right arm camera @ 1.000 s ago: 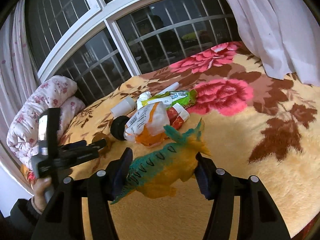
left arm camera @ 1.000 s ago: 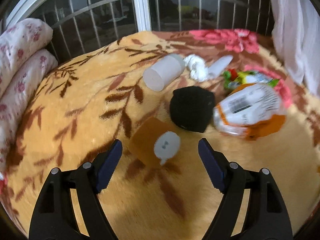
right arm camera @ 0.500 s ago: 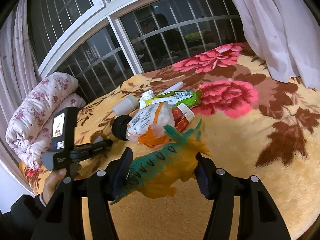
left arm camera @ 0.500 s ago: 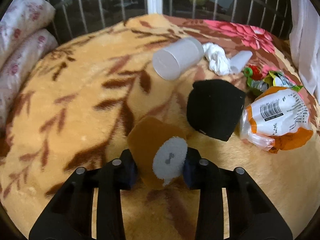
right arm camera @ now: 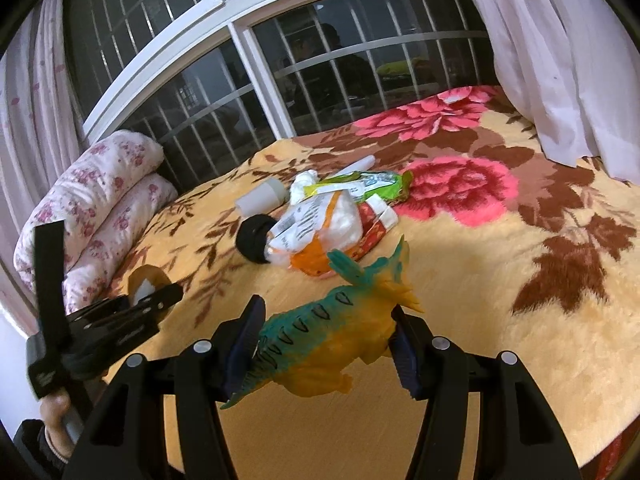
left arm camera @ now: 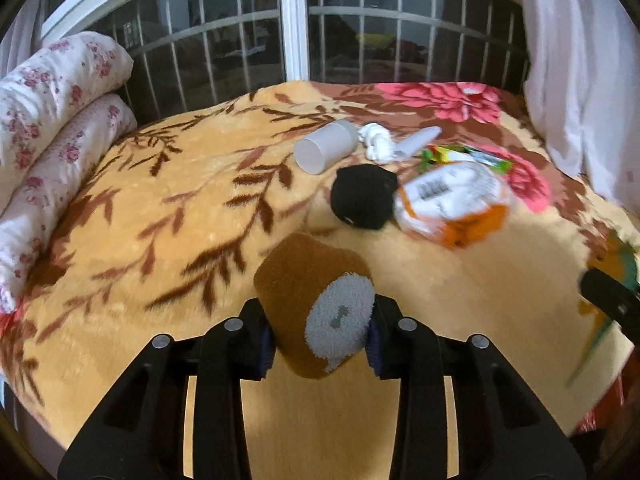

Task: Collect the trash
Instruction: 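Lower both tools into the orange bin and open both grippers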

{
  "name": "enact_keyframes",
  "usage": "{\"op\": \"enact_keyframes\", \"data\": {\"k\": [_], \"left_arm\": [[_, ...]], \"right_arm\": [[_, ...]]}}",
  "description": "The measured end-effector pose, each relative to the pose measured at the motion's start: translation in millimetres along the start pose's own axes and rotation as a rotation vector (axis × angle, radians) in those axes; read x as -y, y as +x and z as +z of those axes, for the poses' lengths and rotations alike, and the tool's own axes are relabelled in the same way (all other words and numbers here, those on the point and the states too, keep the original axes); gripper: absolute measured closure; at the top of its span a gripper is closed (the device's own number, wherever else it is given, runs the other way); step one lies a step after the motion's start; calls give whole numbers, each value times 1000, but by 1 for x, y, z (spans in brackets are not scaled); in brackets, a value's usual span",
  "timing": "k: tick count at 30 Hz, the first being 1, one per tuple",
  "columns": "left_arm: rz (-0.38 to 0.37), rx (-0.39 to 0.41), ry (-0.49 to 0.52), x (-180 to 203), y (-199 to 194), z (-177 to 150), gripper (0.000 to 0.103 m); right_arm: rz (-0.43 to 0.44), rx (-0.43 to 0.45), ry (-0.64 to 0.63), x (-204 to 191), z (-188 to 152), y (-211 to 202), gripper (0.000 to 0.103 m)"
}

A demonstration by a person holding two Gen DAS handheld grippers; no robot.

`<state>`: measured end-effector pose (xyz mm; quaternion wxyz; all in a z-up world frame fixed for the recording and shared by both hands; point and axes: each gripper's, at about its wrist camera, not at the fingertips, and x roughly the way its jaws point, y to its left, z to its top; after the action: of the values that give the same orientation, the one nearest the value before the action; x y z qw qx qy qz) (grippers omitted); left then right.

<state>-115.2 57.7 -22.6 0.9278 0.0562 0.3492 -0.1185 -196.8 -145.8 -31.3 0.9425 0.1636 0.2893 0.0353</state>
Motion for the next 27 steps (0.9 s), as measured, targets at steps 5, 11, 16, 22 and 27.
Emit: {"op": "enact_keyframes", "data": {"k": [5,11,16,22,27], "left_arm": [[-49,28,26,6,-43,-30,69],[-87,33,90,14,-82,-76,69],[-126,-4,117,15,-98,-113,69],[-150,-60,147,8,-103,-155,69],[-165,-105,187,4,-100,-186,69]], "right_arm": [[38,17,-55,-14,-18,-25,45],[94,-10,-123,-28,-62,-57,45],[97,-59,-193,-42,-98,-79,45],[79,-119,-292,-56,-136,-95,45],[92,-185,-314,-62,-160,-91,45]]}}
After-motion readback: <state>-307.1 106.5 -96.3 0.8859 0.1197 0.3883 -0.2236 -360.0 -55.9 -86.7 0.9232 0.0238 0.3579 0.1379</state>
